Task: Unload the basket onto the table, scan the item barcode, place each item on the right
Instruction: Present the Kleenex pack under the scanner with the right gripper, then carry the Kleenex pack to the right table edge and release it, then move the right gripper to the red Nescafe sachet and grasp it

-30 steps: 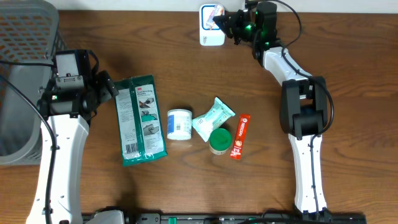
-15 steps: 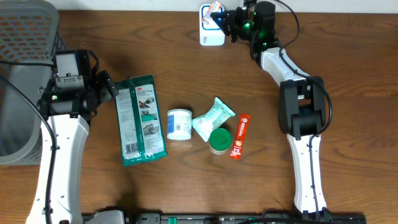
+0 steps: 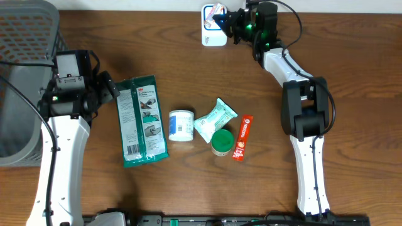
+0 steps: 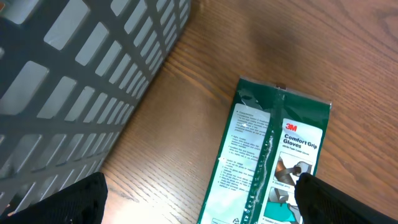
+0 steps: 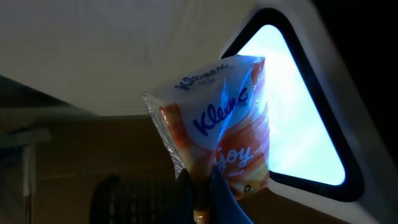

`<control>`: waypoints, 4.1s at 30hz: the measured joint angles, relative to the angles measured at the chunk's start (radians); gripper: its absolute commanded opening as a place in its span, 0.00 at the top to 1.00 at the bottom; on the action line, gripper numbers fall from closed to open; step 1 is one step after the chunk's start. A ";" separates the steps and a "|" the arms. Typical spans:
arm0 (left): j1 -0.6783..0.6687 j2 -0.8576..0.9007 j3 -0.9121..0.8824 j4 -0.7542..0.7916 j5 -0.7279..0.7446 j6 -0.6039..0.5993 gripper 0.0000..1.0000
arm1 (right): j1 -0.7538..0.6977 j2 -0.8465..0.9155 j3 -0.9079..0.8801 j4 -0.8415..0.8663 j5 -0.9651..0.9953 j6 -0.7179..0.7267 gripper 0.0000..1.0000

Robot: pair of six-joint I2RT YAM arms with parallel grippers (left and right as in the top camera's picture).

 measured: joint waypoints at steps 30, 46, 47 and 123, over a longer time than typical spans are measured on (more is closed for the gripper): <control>0.000 0.000 0.000 -0.001 0.000 0.000 0.04 | -0.007 -0.236 -0.012 -0.469 -0.013 -0.147 0.99; 0.000 0.000 0.000 0.000 0.000 0.000 0.04 | -0.171 -0.780 0.018 -1.537 0.424 -0.917 0.99; 0.000 0.000 0.000 0.000 0.000 0.000 0.04 | -0.183 -0.779 0.017 -1.592 0.464 -0.944 0.99; 0.000 0.000 0.000 0.000 0.000 0.000 0.04 | -0.299 -0.831 -0.691 -1.371 0.257 -1.317 0.71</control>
